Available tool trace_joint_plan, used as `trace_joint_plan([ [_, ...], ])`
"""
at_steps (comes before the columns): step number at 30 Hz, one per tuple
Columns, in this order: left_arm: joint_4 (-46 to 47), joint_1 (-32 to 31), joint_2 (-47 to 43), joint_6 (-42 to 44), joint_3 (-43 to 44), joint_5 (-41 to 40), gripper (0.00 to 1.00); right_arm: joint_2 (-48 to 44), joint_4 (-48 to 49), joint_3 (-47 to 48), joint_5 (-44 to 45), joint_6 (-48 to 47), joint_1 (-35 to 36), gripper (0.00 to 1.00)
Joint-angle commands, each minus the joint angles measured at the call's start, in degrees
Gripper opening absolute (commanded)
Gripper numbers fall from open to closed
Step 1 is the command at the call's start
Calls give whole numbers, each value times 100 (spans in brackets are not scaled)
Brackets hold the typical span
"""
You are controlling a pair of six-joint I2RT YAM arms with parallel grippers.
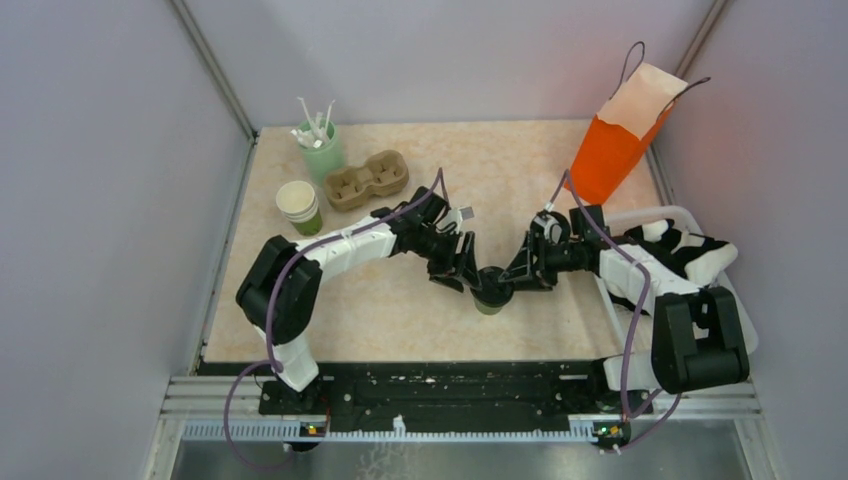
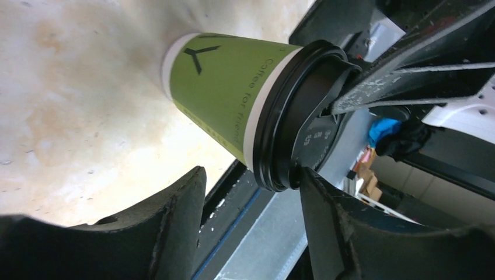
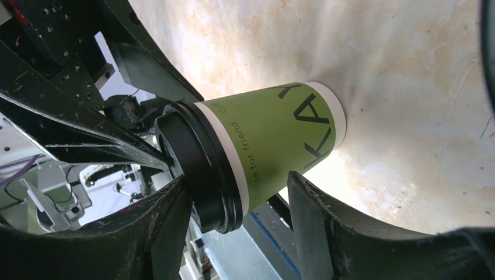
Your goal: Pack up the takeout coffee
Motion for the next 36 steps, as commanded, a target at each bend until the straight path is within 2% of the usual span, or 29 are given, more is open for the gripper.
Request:
trace_joint_plan([
  [1,-426,10,-68,305,317,-506,70,-41,-24,113,68,-102,-30,60],
  [5,-420,30,-352,125,416,-325,77,-115,-150,236,-108,-125,-27,64],
  [9,-255,58,-567,-124,188,-124,78,-356,-256,268,-228,-92,-71,71],
  [12,-70,137,-775,-297,-80,-36,78,-557,-293,232,-351,-58,-212,75],
  [15,116,221,-924,-437,-390,34,72,-641,-324,155,-503,-77,-343,76],
  [19,347,226,-830,-572,-642,300,61,-580,-266,-60,-618,-150,-356,68],
  [24,387,226,-600,-531,-557,329,56,-445,-110,-230,-693,-138,-354,61],
  [29,465,226,-438,-569,-493,307,53,-438,-53,-305,-689,-138,-356,58],
  [36,419,219,-283,-543,-375,289,56,-426,-77,-348,-622,-161,-360,56],
])
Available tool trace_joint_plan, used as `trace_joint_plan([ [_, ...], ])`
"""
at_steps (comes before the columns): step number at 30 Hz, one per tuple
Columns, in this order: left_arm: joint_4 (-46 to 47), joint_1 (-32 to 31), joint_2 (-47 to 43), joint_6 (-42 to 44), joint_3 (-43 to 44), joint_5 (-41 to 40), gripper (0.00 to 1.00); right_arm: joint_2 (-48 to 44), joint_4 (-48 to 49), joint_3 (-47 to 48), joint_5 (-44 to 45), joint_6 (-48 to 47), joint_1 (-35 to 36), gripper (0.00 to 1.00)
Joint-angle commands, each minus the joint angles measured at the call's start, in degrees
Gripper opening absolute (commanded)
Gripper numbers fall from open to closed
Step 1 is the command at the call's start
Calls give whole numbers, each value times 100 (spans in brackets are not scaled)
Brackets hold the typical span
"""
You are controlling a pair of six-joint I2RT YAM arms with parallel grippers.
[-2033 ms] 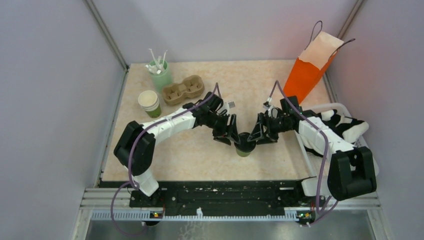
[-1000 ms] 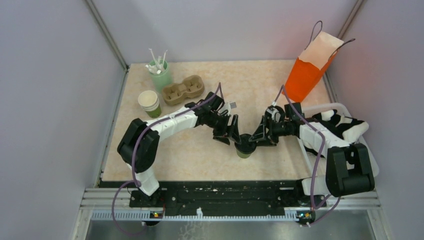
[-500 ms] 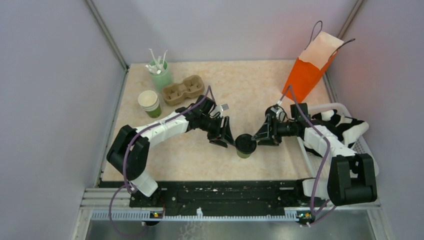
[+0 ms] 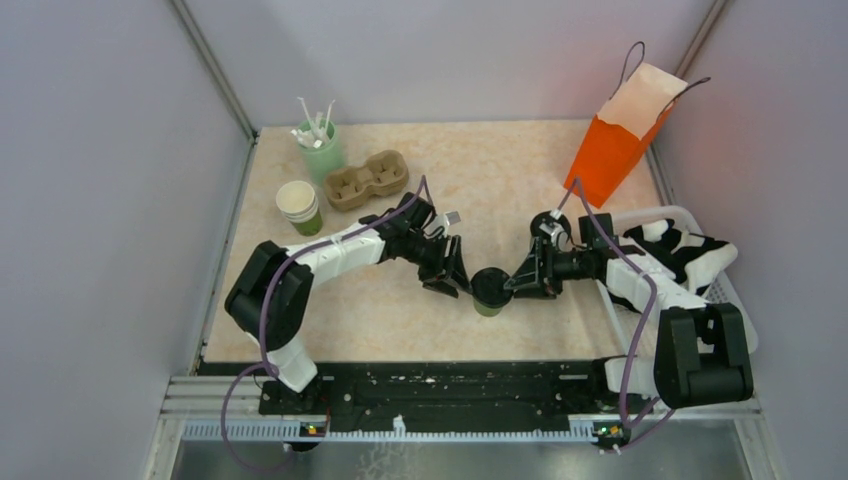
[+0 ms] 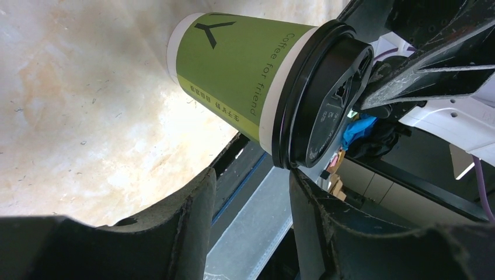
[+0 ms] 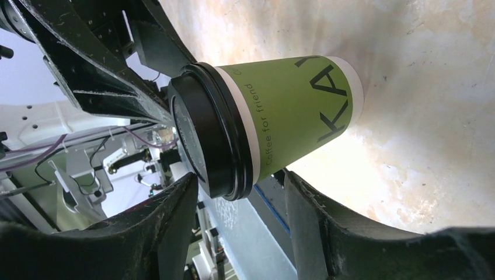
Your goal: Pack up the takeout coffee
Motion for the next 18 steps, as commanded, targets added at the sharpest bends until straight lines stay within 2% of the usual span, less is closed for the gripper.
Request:
trace_joint_plan([
  [1,139,-10,106,0,254,64,55,-1,117,21,-67,-129,-42,56],
  [9,-60,-13,175,-14,233,-93,53,77,60,31,61,-166,-44,53],
  [18,-1131,-84,518,207,575,-866,57,136,74,-16,249,-133,-46,48],
])
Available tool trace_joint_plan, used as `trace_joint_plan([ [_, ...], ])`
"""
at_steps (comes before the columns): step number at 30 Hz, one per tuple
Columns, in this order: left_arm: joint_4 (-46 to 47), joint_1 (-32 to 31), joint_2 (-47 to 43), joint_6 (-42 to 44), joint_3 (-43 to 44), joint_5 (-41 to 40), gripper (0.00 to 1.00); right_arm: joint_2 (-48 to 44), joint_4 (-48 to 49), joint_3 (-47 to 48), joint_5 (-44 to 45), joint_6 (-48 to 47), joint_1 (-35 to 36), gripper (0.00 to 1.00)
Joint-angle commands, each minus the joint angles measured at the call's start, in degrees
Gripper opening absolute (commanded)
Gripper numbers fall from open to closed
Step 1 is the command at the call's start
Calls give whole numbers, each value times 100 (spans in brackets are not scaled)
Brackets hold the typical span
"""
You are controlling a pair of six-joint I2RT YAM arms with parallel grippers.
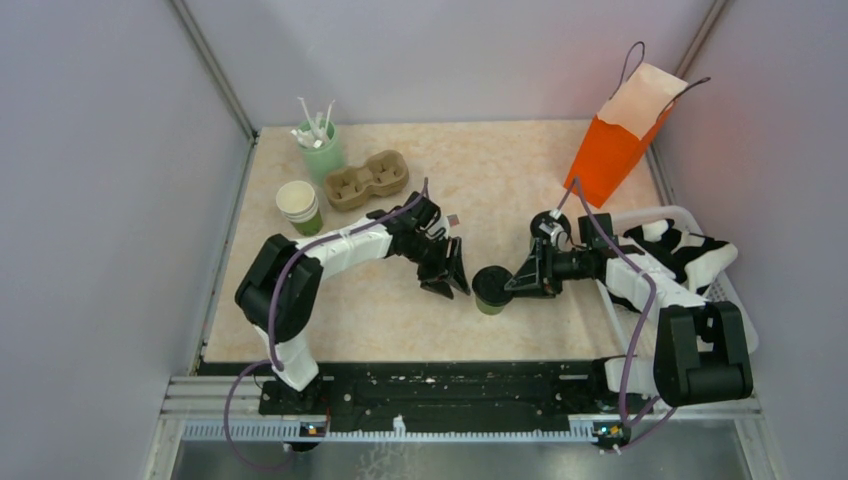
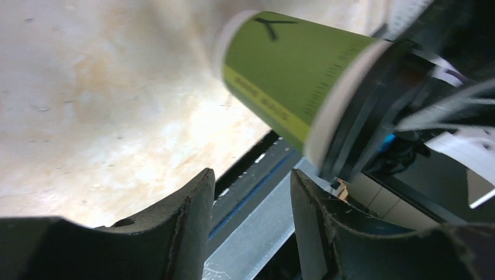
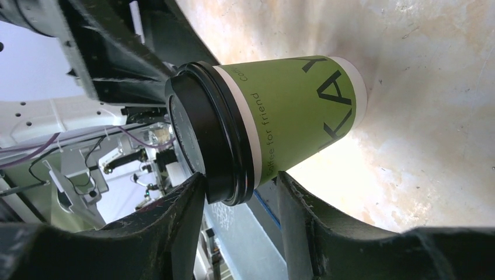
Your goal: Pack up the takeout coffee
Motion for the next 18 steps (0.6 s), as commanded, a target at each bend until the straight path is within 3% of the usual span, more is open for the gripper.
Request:
trace_joint_plan([
  [1,-736,-81,303,190,304,-630,58,93,33,-4,232,-34,-39,47],
  [8,-793,-91,-142,226,439,-862,61,95,-75,87,259,-92,-46,47],
  [13,-234,-53,-634,-44,224,-417,71,99,-94,138,233,-123,-46,47],
  [18,6,-52,-580,-169,186,-215,74,113,-104,176,213,-146,-46,47],
])
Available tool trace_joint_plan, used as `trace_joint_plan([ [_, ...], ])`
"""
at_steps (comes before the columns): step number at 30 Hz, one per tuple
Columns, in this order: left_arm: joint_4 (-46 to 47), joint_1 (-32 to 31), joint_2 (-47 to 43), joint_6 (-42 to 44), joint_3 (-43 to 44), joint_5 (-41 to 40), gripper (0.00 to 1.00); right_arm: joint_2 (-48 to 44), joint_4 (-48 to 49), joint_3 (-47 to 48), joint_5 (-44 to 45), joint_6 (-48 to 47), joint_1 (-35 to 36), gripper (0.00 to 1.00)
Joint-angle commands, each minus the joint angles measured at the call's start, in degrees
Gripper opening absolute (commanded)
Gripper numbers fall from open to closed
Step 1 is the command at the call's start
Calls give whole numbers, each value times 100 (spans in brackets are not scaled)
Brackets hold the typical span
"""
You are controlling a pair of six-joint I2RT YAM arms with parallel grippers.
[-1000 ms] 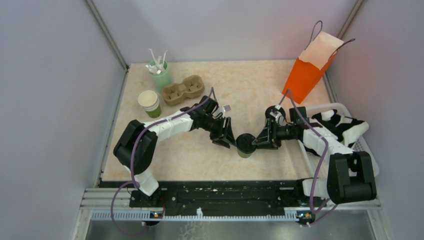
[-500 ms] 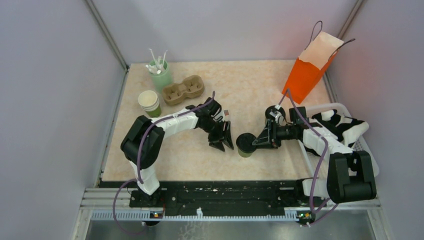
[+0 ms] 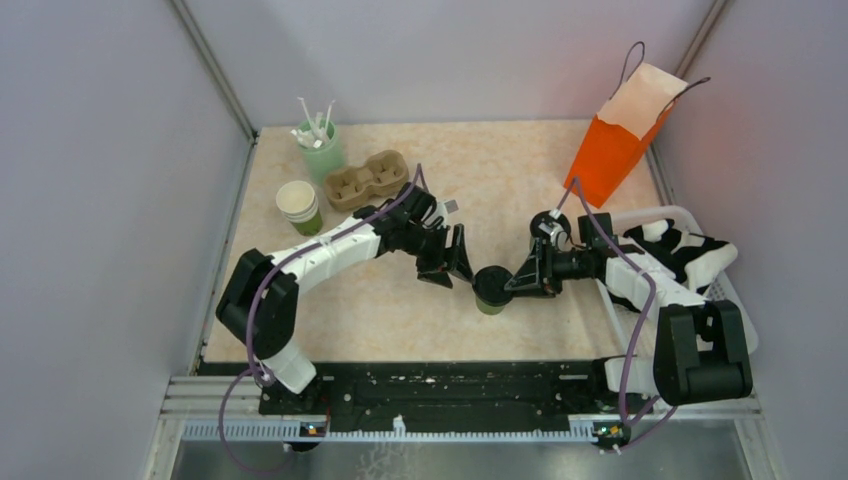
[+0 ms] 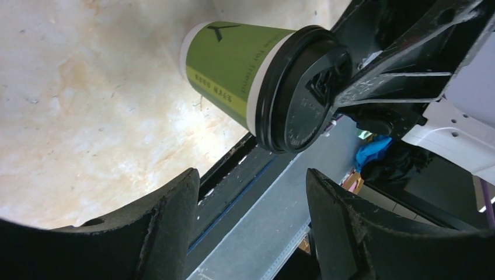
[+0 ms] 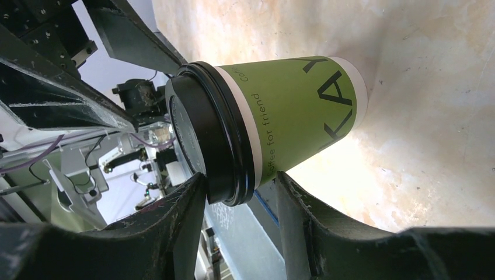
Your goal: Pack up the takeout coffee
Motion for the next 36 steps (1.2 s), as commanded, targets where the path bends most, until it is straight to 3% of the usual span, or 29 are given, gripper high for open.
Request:
trace_joint_plan([
  [1,341,2,15,-138,31,276,74,93,-91,157,207,-129,-38,47],
  [10,512,-18,373,-136,153,409,63,22,-109,88,189,-138,-38,47],
  [19,440,-48,509,-114,175,338,63,46,-65,66,189,-128,-46,47],
  [36,-593,-274,1187,375,-82,-921,55,119,74,-66,400,22,-44,46],
])
